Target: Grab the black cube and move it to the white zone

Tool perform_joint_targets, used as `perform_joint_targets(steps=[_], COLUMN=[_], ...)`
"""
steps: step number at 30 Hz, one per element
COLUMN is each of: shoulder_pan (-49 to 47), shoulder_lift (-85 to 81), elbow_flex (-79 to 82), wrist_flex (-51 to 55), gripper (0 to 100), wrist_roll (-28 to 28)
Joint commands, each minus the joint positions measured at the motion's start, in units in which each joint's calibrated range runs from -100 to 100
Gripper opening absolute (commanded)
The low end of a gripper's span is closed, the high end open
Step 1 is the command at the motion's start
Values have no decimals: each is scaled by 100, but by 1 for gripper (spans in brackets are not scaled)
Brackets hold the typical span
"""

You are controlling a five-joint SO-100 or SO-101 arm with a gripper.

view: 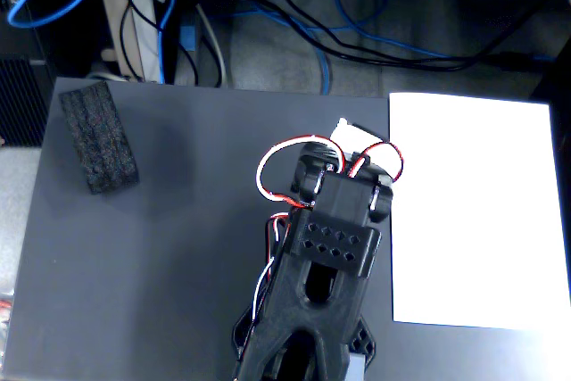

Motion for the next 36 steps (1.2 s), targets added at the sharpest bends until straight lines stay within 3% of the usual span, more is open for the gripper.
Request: perform_joint_targets(steps=[1,6,9,18,21,29,34,36], shoulder_pan=[-68,-68,-2,-75,-436,-546,-524,-583], shoulder_lift=[-49,-7,-49,-58,-58,-66,-75,-75], elbow_flex=[119,119,119,119,119,119,119,-389], wrist_flex=[-778,-718,-126,-100,-117,-143,-1695,-1867], gripper=[1,1,1,1,1,1,2,5], wrist_roll=[-515,-505,-505,-484,271,286,318,318])
